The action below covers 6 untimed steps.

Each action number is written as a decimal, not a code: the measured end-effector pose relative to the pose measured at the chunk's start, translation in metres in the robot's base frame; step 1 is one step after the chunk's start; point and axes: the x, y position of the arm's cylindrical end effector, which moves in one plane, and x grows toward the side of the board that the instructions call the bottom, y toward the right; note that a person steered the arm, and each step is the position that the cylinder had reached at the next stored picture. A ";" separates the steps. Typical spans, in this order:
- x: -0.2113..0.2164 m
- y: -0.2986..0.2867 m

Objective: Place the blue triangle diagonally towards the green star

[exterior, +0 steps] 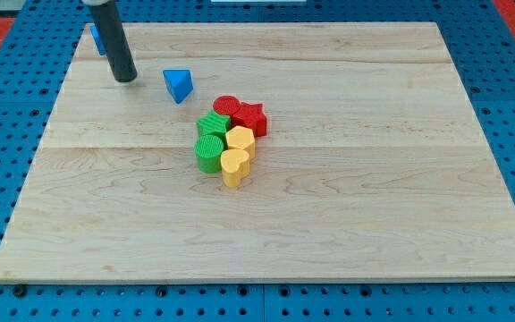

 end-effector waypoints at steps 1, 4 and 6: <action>0.003 0.087; 0.038 0.057; 0.057 0.025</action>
